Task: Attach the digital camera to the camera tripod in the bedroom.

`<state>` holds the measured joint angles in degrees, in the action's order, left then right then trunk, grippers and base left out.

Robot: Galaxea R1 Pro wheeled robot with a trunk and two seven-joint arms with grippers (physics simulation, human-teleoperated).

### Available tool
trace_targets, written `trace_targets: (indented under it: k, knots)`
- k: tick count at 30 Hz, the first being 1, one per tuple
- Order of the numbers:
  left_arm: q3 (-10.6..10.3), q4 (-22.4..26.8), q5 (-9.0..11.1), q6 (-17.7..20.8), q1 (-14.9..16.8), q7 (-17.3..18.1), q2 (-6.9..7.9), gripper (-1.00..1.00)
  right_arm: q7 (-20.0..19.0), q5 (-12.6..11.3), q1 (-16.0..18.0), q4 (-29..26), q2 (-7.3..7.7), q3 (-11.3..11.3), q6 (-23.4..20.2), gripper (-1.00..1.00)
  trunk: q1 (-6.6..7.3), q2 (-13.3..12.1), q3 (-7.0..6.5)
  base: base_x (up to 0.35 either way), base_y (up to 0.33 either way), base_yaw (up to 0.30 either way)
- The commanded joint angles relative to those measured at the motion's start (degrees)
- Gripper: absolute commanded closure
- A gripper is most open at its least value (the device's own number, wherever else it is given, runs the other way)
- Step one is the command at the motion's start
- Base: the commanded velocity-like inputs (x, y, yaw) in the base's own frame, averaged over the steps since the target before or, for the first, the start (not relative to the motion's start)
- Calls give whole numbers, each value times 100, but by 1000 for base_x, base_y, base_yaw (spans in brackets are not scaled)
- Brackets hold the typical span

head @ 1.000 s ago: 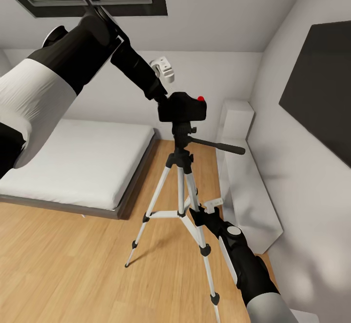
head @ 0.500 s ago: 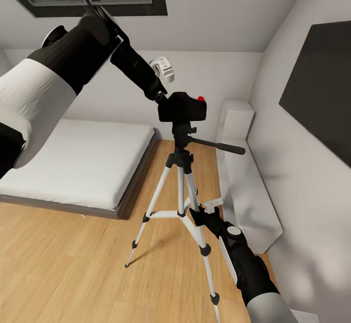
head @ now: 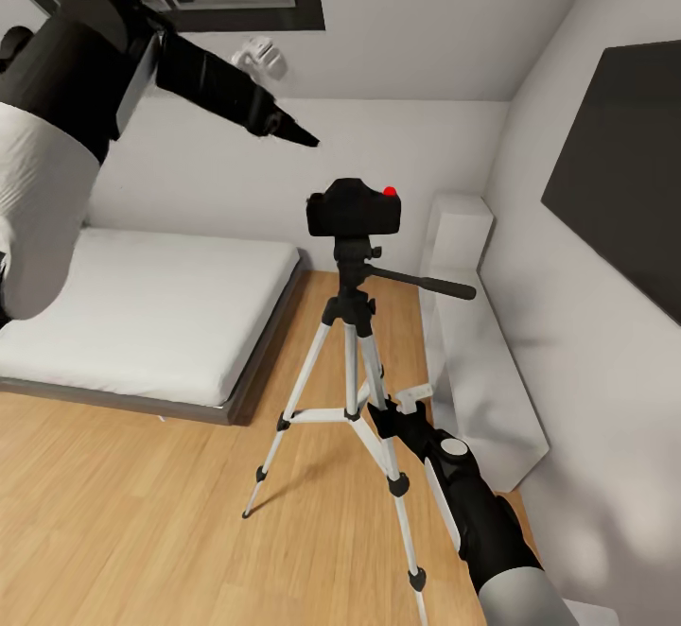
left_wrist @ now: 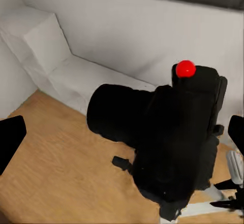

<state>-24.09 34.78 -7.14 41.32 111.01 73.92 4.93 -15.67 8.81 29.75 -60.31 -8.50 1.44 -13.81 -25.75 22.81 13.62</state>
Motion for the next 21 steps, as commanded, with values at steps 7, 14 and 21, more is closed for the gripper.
trace_targets:
  k: [7, 14, 21]
  knots:
    - [612, -294, -2, 642, -7, -224, 462, -100, -24, 112, 5, -6, -2, -12, -16, 100, -4, 11, 12, 0, 0, 0]
    - [672, -922, -104, 1222, -75, -459, 630, -100, -25, 112, 5, -7, -2, -12, -16, 100, -4, 11, 12, 0, 0, 0]
    - [677, -2057, -300, 1273, -755, -1557, 698, -100, -30, 112, 5, -4, -5, -7, -16, 100, -4, 11, 12, 0, 0, 0]
